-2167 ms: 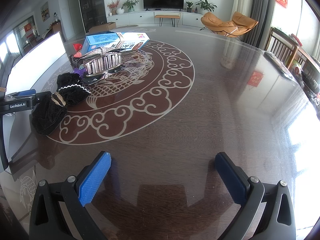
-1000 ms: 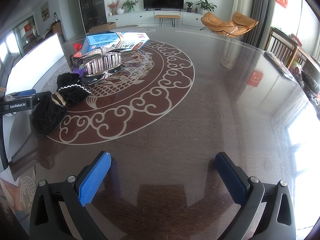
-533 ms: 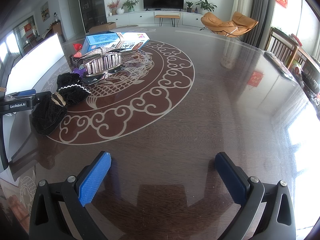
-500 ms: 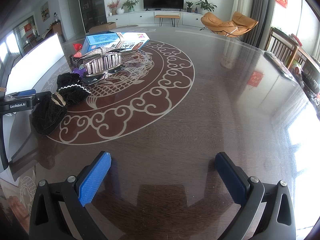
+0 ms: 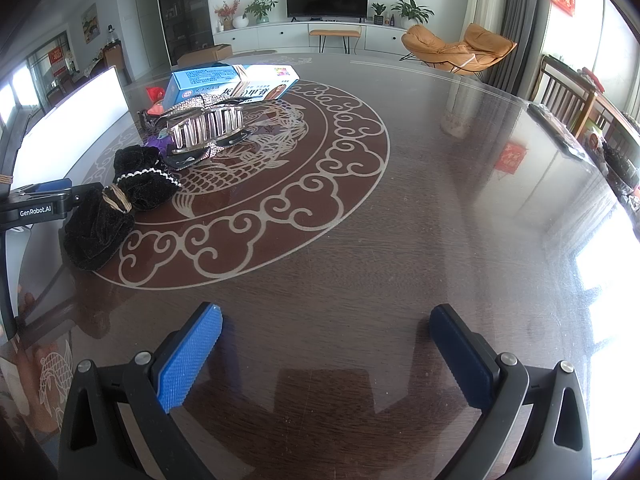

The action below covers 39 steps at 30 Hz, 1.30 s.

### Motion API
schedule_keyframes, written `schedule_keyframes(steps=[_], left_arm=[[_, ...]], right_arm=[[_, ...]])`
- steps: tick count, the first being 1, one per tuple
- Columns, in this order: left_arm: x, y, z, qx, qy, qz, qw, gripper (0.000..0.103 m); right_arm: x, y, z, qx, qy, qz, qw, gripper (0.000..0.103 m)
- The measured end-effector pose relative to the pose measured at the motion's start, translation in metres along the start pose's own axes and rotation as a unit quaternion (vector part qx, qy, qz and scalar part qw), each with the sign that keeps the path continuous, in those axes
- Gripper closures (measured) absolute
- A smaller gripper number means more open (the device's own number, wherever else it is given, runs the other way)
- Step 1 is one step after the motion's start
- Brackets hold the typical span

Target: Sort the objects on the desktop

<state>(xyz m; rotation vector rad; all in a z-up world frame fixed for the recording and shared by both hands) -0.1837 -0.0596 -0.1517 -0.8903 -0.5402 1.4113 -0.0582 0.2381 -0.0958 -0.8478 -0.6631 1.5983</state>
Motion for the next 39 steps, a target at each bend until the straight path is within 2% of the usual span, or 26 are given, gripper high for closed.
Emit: schedule_keyframes(steps=[23,27,29,31,33,35,37,39], left_arm=[[0.0,0.0,0.0,0.0,0.0,0.0,1.0,0.0],[-0.004,-0.001,-0.002,-0.014,0.008,-0.006,0.9999,0.0],[-0.008,-0.016,-0.002,0.008,-0.016,-0.03,0.9994,0.007],[-0.002,-0.042,-0.001,0.04,-0.026,-0.076,0.996,0.007],[0.019,-0.067,0.0,0.067,0.004,-0.11,0.9917,0.007],[0.049,-0.086,0.001,0.085,0.057,-0.126,0.9867,0.005],[0.08,-0.093,0.0,0.091,0.107,-0.127,0.9818,0.005],[0.106,-0.085,0.0,0.075,0.135,-0.118,0.9809,0.005]], right_arm=[[0.0,0.0,0.0,0.0,0.0,0.0,1.0,0.0],[0.0,0.0,0.0,0.0,0.0,0.0,1.0,0.0],[0.001,0.0,0.0,0.0,0.0,0.0,1.0,0.0],[0.0,0.0,0.0,0.0,0.0,0.0,1.0,0.0],[0.0,0.0,0.0,0.0,0.0,0.0,1.0,0.0],[0.0,0.0,0.0,0.0,0.0,0.0,1.0,0.0],[0.0,0.0,0.0,0.0,0.0,0.0,1.0,0.0],[0.0,0.0,0.0,0.0,0.0,0.0,1.0,0.0]])
Point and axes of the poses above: each gripper's, at about its wrist camera, not at the fingertips, and y roughly the way its jaws point, x to its right, z to its top, the point moved 8 cm from there along y, roughly the way its jaws point, and after that the axes turned 13 degrees about z, right-handed, at the moved point
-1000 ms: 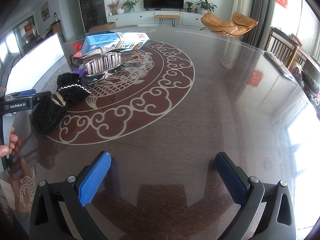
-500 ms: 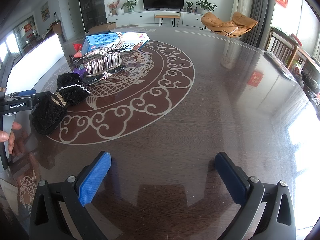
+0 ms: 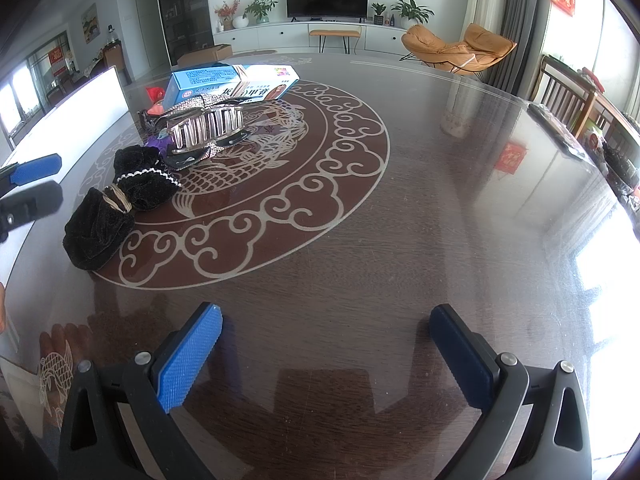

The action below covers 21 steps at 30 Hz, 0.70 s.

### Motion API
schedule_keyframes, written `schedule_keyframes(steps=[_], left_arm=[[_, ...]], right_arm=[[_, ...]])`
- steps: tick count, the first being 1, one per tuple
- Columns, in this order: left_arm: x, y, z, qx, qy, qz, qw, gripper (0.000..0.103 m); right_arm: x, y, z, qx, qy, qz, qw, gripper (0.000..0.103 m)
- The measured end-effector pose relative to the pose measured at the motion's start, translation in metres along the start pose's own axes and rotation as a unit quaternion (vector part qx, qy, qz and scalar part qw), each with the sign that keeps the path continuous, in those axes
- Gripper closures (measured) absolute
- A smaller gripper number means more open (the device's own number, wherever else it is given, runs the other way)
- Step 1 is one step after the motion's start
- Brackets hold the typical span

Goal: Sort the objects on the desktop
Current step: 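Close the left gripper on the black knitted bundle and lift it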

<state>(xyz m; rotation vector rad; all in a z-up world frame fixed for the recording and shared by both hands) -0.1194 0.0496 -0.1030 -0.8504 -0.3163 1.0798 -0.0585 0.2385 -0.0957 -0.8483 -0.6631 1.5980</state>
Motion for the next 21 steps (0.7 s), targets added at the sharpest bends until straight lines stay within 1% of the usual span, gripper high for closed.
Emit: schedule_keyframes(steps=[2,3,5,6,7,8,9,10,12,14,16,18,21], left_arm=[[0.012,0.019,-0.003,-0.031,-0.005,-0.001,0.9995,0.005],[0.013,0.03,-0.005,-0.05,-0.019,-0.008,0.9986,0.005],[0.009,0.044,-0.008,-0.078,-0.065,-0.034,0.9943,0.007],[0.007,0.044,-0.007,-0.077,-0.082,-0.042,0.9928,0.008],[0.005,0.044,-0.006,-0.073,-0.09,-0.042,0.9924,0.012],[0.004,0.044,-0.006,-0.076,-0.09,-0.033,0.9925,0.031],[0.001,0.044,-0.006,-0.073,-0.082,-0.008,0.994,0.053],[0.0,0.044,-0.008,-0.07,-0.069,0.006,0.9951,0.061],[0.002,0.039,-0.013,-0.066,-0.057,0.006,0.9961,0.065],[0.001,0.029,-0.022,-0.065,-0.058,0.0,0.9962,0.065],[-0.005,0.017,-0.035,-0.061,-0.066,0.006,0.996,0.065],[-0.021,0.003,-0.048,-0.055,-0.076,0.028,0.9952,0.065],[-0.056,-0.007,-0.063,-0.052,-0.1,0.065,0.9915,0.065]], right_arm=[[0.0,0.0,0.0,0.0,0.0,0.0,1.0,0.0],[0.0,0.0,0.0,0.0,0.0,0.0,1.0,0.0],[0.0,0.0,0.0,0.0,0.0,0.0,1.0,0.0],[0.0,0.0,0.0,0.0,0.0,0.0,1.0,0.0],[0.0,0.0,0.0,0.0,0.0,0.0,1.0,0.0],[0.001,0.0,0.0,0.0,0.0,0.0,1.0,0.0],[0.0,0.0,0.0,0.0,0.0,0.0,1.0,0.0],[0.0,0.0,0.0,0.0,0.0,0.0,1.0,0.0],[0.0,0.0,0.0,0.0,0.0,0.0,1.0,0.0],[-0.007,-0.001,0.0,0.0,0.0,0.0,1.0,0.0],[-0.007,-0.001,0.0,0.0,0.0,0.0,1.0,0.0],[-0.007,-0.001,0.0,0.0,0.0,0.0,1.0,0.0],[-0.006,-0.001,0.001,0.0,0.0,0.0,1.0,0.0]])
Point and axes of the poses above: each gripper's, at about its wrist camera, not at the fingertips, and y roughly the way its jaws point, x to its right, z to its top, the point moved 8 cm from there along y, roughly the way its jaws point, and after that the axes turned 13 degrees about z, right-handed, at the moved point
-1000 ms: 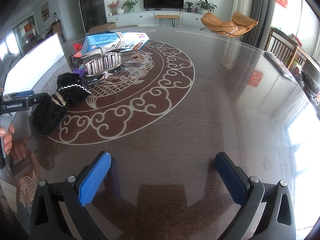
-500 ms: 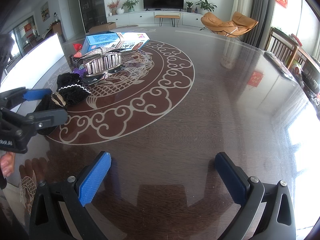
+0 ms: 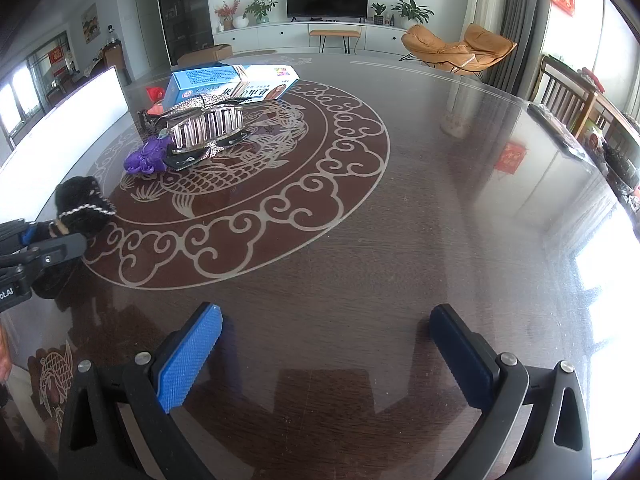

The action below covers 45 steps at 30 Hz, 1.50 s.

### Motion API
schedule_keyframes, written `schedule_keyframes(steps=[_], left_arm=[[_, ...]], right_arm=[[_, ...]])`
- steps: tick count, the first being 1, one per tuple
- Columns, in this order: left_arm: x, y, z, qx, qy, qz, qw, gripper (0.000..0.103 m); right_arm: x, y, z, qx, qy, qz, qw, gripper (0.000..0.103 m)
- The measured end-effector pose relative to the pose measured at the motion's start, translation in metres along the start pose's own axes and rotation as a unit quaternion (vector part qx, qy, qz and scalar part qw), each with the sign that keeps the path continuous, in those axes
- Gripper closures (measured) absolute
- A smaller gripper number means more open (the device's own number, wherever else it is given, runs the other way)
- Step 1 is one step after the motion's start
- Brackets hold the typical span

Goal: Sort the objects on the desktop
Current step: 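Close the left gripper on the black knitted bundle and lift it, then grasp the silver rhinestone bow clip with the right gripper while the left holds the black bundle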

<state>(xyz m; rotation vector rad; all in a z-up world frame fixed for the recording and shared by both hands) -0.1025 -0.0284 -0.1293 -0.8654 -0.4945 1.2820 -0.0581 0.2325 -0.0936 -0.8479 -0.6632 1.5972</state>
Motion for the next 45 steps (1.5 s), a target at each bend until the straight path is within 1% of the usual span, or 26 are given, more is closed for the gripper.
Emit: schedule_keyframes(steps=[3,5,7,8,9,10,12,15,16,17,18,20,33,35,36,37,38,40,42,44,45], left_arm=[[-0.037,0.009,0.001,-0.009,-0.029,0.022,0.9993,0.065],[-0.054,0.017,0.003,-0.012,-0.045,0.025,0.9986,0.065],[-0.062,0.026,0.003,-0.02,-0.05,0.024,0.9982,0.062],[-0.062,0.03,0.002,-0.024,-0.05,0.025,0.9981,0.057],[-0.06,0.03,0.002,-0.015,-0.047,0.024,0.9985,0.05],[-0.059,0.032,0.003,-0.016,-0.04,0.032,0.9986,0.045],[-0.058,0.035,0.003,-0.015,-0.028,0.051,0.9982,0.031],[-0.057,0.038,0.004,-0.01,-0.036,0.047,0.9982,0.02],[-0.054,0.039,0.005,-0.01,-0.031,0.048,0.9983,0.018],[-0.052,0.04,0.004,-0.013,-0.026,0.052,0.9982,0.007],[-0.051,0.042,0.004,-0.018,-0.025,0.053,0.9981,0.001],[-0.052,0.045,0.005,-0.023,-0.03,0.052,0.9979,0.0],[-0.052,0.047,0.005,-0.02,-0.031,0.053,0.9979,0.0],[-0.052,0.047,0.005,-0.02,-0.031,0.053,0.9979,0.0],[-0.052,0.047,0.005,-0.02,-0.031,0.053,0.9979,0.0],[-0.052,0.047,0.005,-0.02,-0.031,0.053,0.9979,0.0],[-0.052,0.047,0.005,-0.02,-0.031,0.053,0.9979,0.0],[-0.052,0.047,0.005,-0.02,-0.031,0.053,0.9979,0.0],[-0.052,0.047,0.005,-0.02,-0.031,0.053,0.9979,0.0],[-0.052,0.047,0.005,-0.02,-0.031,0.053,0.9979,0.0],[-0.052,0.047,0.005,-0.02,-0.031,0.053,0.9979,0.0]], right_arm=[[0.0,0.0,0.0,0.0,0.0,0.0,1.0,0.0],[0.0,0.0,0.0,0.0,0.0,0.0,1.0,0.0],[-0.001,0.0,-0.001,0.0,0.0,0.0,1.0,0.0],[0.0,0.0,0.0,0.0,0.0,0.0,1.0,0.0],[-0.001,0.0,-0.001,0.0,0.0,0.0,1.0,0.0],[0.0,0.0,0.0,0.0,0.0,0.0,1.0,0.0],[0.0,0.0,0.0,0.0,0.0,0.0,1.0,0.0],[-0.001,0.0,-0.001,0.0,0.0,0.0,1.0,0.0],[-0.001,0.0,0.0,0.0,0.0,0.0,1.0,0.0],[0.0,0.0,0.0,0.0,0.0,0.0,1.0,0.0],[0.0,0.0,0.0,0.0,0.0,0.0,1.0,0.0],[-0.001,0.0,0.0,0.0,0.0,0.0,1.0,0.0],[-0.004,0.0,0.0,-0.001,0.001,-0.001,1.0,0.0],[-0.013,0.004,0.005,-0.024,-0.008,0.017,1.0,0.0],[-0.021,0.007,0.011,-0.032,-0.003,0.04,0.999,0.0],[-0.035,0.006,0.017,-0.03,0.004,0.067,0.997,0.0],[-0.045,0.007,0.028,-0.022,0.009,0.088,0.996,0.0],[-0.068,0.011,0.055,-0.006,0.009,0.116,0.993,0.0],[-0.085,0.024,0.081,-0.004,0.011,0.12,0.993,0.0],[-0.098,0.045,0.101,-0.018,0.019,0.123,0.992,0.0],[-0.101,0.056,0.109,-0.028,0.027,0.117,0.992,0.0]])
Point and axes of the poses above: each gripper's, at about its wrist camera, not at the fingertips, and y roughly the way its jaws point, x to its right, z to its top, the point moved 8 cm from there along y, roughly the way its jaws point, and after that the axes turned 13 degrees about z, right-handed, at the moved point
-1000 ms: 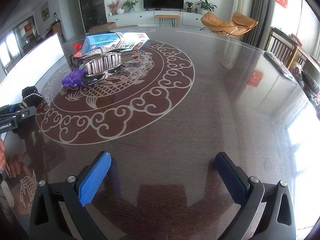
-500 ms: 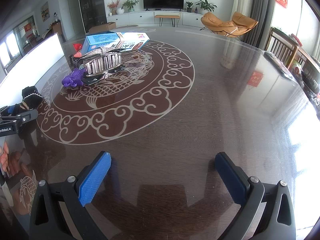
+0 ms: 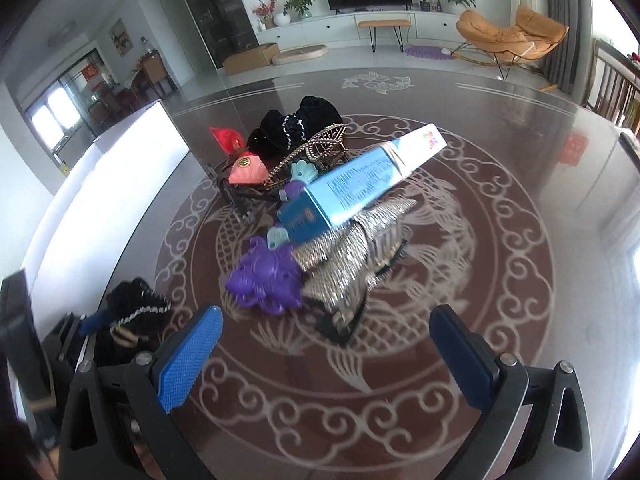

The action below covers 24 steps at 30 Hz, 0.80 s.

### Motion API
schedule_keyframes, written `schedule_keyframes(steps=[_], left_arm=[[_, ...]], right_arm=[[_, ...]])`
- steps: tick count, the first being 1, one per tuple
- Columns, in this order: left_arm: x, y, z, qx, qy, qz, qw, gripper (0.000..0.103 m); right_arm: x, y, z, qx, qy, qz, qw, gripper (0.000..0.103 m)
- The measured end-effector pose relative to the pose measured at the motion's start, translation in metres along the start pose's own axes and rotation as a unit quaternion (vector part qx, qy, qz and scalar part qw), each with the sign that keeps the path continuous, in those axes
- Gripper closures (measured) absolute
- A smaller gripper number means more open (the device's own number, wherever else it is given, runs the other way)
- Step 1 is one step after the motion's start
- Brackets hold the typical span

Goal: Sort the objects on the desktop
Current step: 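Grasp the silver rhinestone bow clip with the right gripper while the left holds the black bundle, then carry the bow clip with the right gripper while the left carries the black bundle to the bin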

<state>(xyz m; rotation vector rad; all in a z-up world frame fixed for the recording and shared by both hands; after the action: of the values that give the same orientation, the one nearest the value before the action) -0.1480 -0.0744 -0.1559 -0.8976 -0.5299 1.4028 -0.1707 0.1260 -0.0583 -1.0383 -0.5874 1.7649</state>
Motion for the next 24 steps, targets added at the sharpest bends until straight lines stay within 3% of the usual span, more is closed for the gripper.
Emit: schedule_keyframes(steps=[3,5,6,9,20,23,24], left_arm=[[0.0,0.0,0.0,0.0,0.0,0.0,1.0,0.0],[0.0,0.0,0.0,0.0,0.0,0.0,1.0,0.0],[0.0,0.0,0.0,0.0,0.0,0.0,1.0,0.0],[0.0,0.0,0.0,0.0,0.0,0.0,1.0,0.0],[0.0,0.0,0.0,0.0,0.0,0.0,1.0,0.0],[0.0,0.0,0.0,0.0,0.0,0.0,1.0,0.0],[0.0,0.0,0.0,0.0,0.0,0.0,1.0,0.0]], right_arm=[[0.009,0.02,0.018,-0.005,0.026,-0.025,0.999,0.004],[0.019,0.021,0.022,0.001,0.036,-0.04,0.999,0.029],[0.024,0.022,0.021,-0.001,0.045,-0.028,0.999,0.039],[0.031,0.007,0.013,0.013,0.035,-0.016,0.999,0.052],[0.049,-0.075,-0.1,0.019,0.011,0.065,0.998,0.048],[0.058,-0.091,-0.116,0.02,0.003,0.045,0.999,0.035],[0.059,-0.095,-0.118,0.016,-0.007,0.034,0.999,0.025]])
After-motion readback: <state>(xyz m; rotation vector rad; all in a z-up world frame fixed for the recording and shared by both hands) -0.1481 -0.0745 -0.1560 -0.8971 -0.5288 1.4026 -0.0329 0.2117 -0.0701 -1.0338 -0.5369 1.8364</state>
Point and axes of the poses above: each gripper's, at about its wrist camera, not at the fingertips, and y roughly the way its jaws point, x to its right, z to its top, the point moved 8 cm from there along y, roughly the way its jaws point, and after that the axes turned 13 degrees about z, right-handed, at the moved point
